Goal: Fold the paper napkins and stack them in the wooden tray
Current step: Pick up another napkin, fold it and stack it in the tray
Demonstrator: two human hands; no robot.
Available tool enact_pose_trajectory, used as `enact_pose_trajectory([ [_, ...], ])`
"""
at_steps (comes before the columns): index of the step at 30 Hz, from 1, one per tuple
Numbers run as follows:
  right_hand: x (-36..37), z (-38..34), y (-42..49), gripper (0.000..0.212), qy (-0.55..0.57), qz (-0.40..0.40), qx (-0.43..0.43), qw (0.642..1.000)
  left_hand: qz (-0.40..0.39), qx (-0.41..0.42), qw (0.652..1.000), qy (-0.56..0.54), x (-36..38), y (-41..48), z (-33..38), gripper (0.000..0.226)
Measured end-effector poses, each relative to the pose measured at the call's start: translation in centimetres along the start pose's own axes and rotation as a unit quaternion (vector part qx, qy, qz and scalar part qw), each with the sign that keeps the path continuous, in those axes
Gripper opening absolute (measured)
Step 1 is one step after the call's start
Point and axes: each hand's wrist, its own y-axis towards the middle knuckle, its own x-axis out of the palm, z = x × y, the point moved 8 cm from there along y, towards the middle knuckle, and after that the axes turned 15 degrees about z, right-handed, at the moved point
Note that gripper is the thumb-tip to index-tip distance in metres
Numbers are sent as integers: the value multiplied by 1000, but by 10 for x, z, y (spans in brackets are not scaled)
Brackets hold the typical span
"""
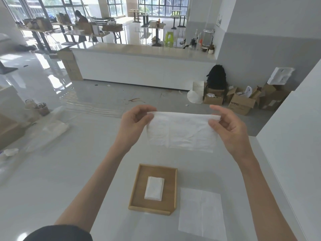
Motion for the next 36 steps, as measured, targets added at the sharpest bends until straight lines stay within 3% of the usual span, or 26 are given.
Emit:
enact_pose_trajectory([
  [3,0,1,2,39,-19,6,3,1000,-12,-10,1000,27,2,1,-7,25],
  [6,7,-7,8,40,-70,-19,-19,997,-76,-37,992,96,5,-3,-24,36],
  [10,49,-30,8,47,-164,-203,-61,963,-214,-20,957,192,27,-24,-35,68],
  [12,72,-42,5,51,-209,-283,-93,931,-278,-29,949,148,51,-39,-27,54],
  [15,94,-57,7,51,-272,-328,-159,891,-275,-28,954,114,72,-50,-17,25],
  [16,95,-62,10,50,-272,-314,-178,892,-256,-39,962,92,73,-50,-17,26],
  [18,82,-66,20,43,-220,-232,-175,931,-200,-81,976,29,70,-48,-20,27],
  [21,49,-28,25,29,-76,-63,-6,995,-115,-142,982,-44,59,-44,-22,23],
  [23,46,13,6,36,-4,-47,154,987,-95,-160,980,-64,55,-43,-23,21],
  [25,52,36,-15,43,26,-77,227,970,-94,-164,980,-64,52,-44,-24,21],
  [29,55,45,-24,29,95,-35,242,965,-99,-173,979,-53,52,-47,-27,19],
  [36,57,42,-21,20,100,0,222,970,-49,-180,981,-42,40,-42,-28,31],
])
